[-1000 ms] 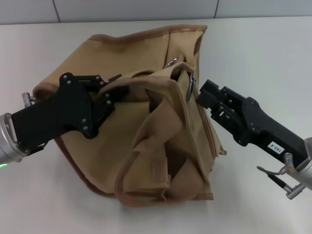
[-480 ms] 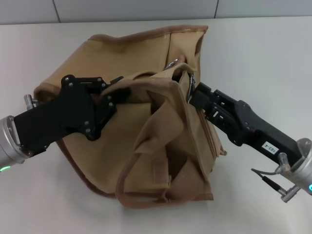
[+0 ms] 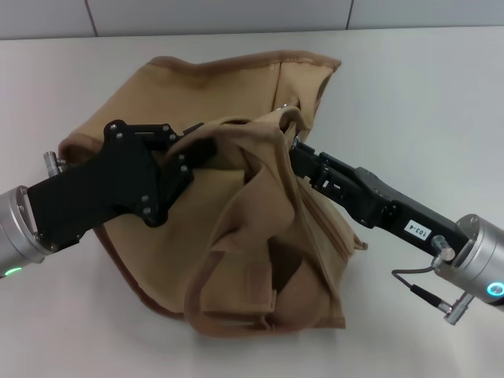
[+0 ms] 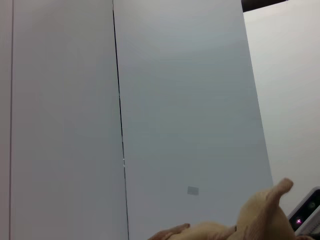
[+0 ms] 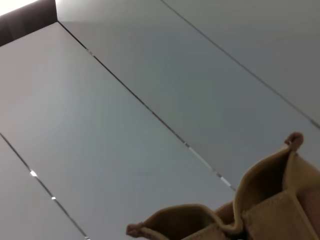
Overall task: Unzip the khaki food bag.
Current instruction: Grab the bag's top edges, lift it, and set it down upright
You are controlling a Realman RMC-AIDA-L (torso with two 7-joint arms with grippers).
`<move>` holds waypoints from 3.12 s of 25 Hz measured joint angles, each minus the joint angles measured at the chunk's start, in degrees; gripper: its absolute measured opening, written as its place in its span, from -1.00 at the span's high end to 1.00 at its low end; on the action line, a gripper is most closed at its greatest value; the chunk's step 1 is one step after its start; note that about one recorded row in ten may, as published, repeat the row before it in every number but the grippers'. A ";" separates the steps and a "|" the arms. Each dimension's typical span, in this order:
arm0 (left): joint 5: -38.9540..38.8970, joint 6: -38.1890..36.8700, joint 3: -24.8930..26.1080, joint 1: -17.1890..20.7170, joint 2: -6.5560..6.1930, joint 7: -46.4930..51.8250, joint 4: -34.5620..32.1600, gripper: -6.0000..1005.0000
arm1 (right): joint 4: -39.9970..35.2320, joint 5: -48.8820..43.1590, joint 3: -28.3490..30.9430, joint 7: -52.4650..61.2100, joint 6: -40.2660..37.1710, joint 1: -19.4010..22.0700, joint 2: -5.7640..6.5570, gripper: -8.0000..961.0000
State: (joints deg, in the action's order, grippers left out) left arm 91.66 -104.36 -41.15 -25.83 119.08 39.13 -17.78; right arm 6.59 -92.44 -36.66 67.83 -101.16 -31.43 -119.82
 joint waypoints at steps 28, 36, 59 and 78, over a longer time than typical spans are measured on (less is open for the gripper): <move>-0.21 -0.22 0.55 0.54 -0.18 -0.11 -0.06 0.88 | -6.64 -2.48 -0.25 14.88 -0.27 0.87 0.11 0.51; -0.26 -0.38 0.55 0.69 -0.18 -0.63 0.01 0.88 | -6.80 -2.48 -0.25 13.14 1.95 1.21 0.06 0.91; -10.97 -0.07 0.63 3.37 -0.35 -0.63 2.16 0.88 | -7.77 -2.51 -0.23 12.41 2.25 2.65 0.23 0.97; -18.73 1.73 6.18 5.45 -0.29 -0.59 6.78 0.88 | -9.40 -2.38 0.35 12.42 2.35 4.98 0.47 0.97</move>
State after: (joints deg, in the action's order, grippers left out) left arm 72.92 -102.63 -34.97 -20.38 118.79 38.53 -11.00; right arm -2.81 -94.82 -36.31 80.24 -98.82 -26.45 -119.35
